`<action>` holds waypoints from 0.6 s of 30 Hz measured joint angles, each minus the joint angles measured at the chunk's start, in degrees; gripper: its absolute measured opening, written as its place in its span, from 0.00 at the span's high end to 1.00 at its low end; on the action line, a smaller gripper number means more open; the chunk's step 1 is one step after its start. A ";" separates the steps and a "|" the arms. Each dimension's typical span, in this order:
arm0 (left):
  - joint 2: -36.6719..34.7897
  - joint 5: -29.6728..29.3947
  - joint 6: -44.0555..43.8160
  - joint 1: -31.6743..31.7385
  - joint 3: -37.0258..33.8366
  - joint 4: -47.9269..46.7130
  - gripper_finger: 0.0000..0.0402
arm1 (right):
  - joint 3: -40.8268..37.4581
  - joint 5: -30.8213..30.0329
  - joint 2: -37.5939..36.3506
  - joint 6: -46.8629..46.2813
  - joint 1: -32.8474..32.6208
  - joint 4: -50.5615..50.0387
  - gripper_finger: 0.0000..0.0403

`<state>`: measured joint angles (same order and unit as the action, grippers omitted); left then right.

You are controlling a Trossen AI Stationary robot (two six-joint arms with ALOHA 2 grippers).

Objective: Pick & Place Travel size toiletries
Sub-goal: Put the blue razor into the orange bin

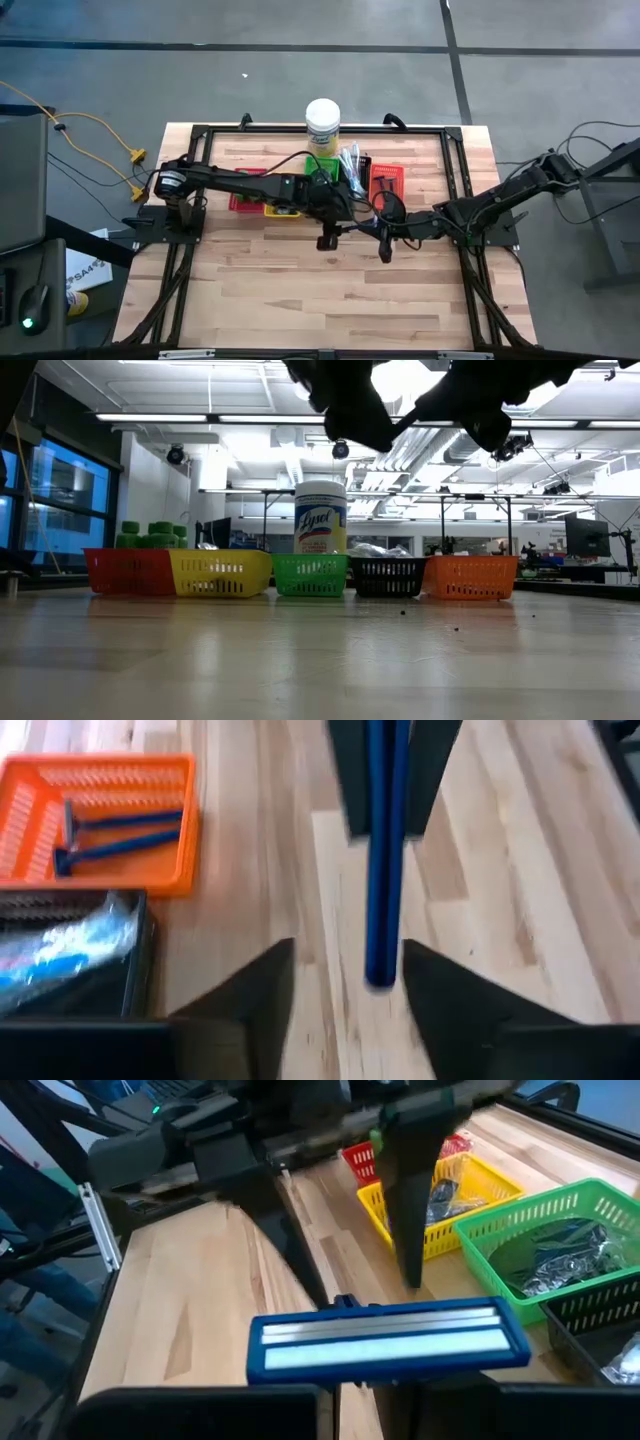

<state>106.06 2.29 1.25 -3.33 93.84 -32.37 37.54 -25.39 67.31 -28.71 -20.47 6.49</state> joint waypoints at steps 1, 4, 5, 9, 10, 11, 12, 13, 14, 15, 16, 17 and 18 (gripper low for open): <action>-0.40 -0.41 -0.16 0.00 0.00 -1.11 0.54 | 0.00 -0.04 0.00 0.00 0.00 -0.08 0.94; -1.31 -4.48 -1.58 0.00 0.02 -3.83 0.44 | 0.02 -0.62 -0.22 -1.37 0.83 -1.81 0.94; -1.88 -5.88 -2.00 0.00 0.00 -5.77 0.43 | 0.02 -1.03 -0.69 -2.27 1.29 -3.52 0.94; -4.18 -10.65 -3.95 0.00 0.00 -9.98 0.41 | 0.02 -2.06 -2.99 -4.85 3.32 -9.27 0.94; -5.03 -11.94 -4.44 0.00 -0.10 -12.11 0.40 | 0.00 -2.26 -3.80 -5.31 3.95 -10.65 0.94; -5.50 -13.16 -4.86 -0.01 -0.09 -12.55 0.40 | 0.02 -2.63 -4.68 -5.96 4.62 -11.73 0.94; -5.97 -14.06 -5.51 0.00 0.07 -11.86 0.40 | 0.09 -2.81 -6.01 -6.64 5.36 -13.59 0.94; -6.60 -15.09 -6.15 0.00 -0.03 -12.13 0.40 | 0.06 -3.00 -7.24 -7.31 6.15 -16.01 0.94; -7.02 -15.86 -6.60 0.00 -0.27 -13.54 0.40 | 0.00 -3.28 -8.05 -7.87 7.04 -17.67 0.94; -7.19 -16.32 -6.95 0.00 -0.35 -14.07 0.40 | 0.08 -3.65 -8.82 -8.63 7.98 -18.82 0.94; -7.32 -16.79 -7.13 0.02 -0.35 -13.33 0.40 | 0.11 -4.09 -10.02 -9.30 8.88 -21.00 0.94; -7.87 -17.25 -7.40 0.00 -0.35 -13.63 0.40 | -0.03 -4.50 -11.07 -9.88 9.57 -23.61 0.94; -8.36 -17.64 -7.54 0.00 -0.73 -14.68 0.40 | -0.10 -4.96 -11.75 -10.47 10.46 -25.10 0.94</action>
<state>97.70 -15.36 -6.29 -3.33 93.11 -47.05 37.44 -30.35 55.56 -39.18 -10.01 -18.61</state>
